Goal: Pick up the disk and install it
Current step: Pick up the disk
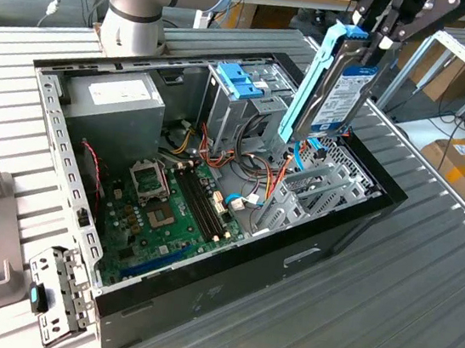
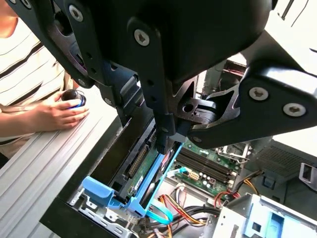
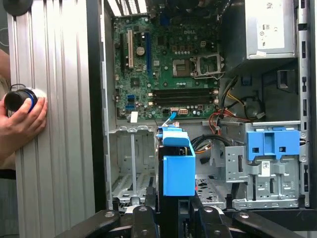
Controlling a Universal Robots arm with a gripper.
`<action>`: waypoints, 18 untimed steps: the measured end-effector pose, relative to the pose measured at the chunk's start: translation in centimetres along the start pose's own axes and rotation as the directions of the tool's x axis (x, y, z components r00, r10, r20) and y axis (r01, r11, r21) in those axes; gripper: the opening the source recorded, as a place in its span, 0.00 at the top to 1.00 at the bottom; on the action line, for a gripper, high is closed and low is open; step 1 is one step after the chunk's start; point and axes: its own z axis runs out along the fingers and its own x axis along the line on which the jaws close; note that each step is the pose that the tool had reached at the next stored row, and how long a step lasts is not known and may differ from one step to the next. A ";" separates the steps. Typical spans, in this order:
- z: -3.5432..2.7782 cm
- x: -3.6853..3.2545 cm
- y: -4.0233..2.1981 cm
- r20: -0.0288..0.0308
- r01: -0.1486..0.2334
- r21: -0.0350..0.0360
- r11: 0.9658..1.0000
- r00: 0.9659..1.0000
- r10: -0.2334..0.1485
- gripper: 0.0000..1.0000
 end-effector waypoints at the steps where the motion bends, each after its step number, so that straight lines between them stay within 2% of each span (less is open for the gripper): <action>1: 0.02 0.57 -0.03 0.000 0.000 0.000 1.000 1.000 0.000 0.65; 5: 0.07 2.01 -0.11 0.000 0.000 0.000 1.000 1.000 0.000 0.65; 7: 0.12 3.06 -0.16 0.000 0.000 0.000 1.000 1.000 0.000 0.65; 8: 0.13 3.24 -0.17 0.000 0.000 0.000 1.000 1.000 0.000 0.65; 11: 0.38 3.38 -0.18 0.000 0.000 0.000 1.000 1.000 0.000 0.65; 14: 1.01 3.42 -0.18 0.000 0.000 0.000 1.000 1.000 0.000 0.65; 16: 1.68 3.51 -0.22 0.000 0.000 0.000 1.000 1.000 0.000 0.65; 18: 1.94 3.58 -0.31 0.000 0.000 0.000 1.000 1.000 0.000 0.65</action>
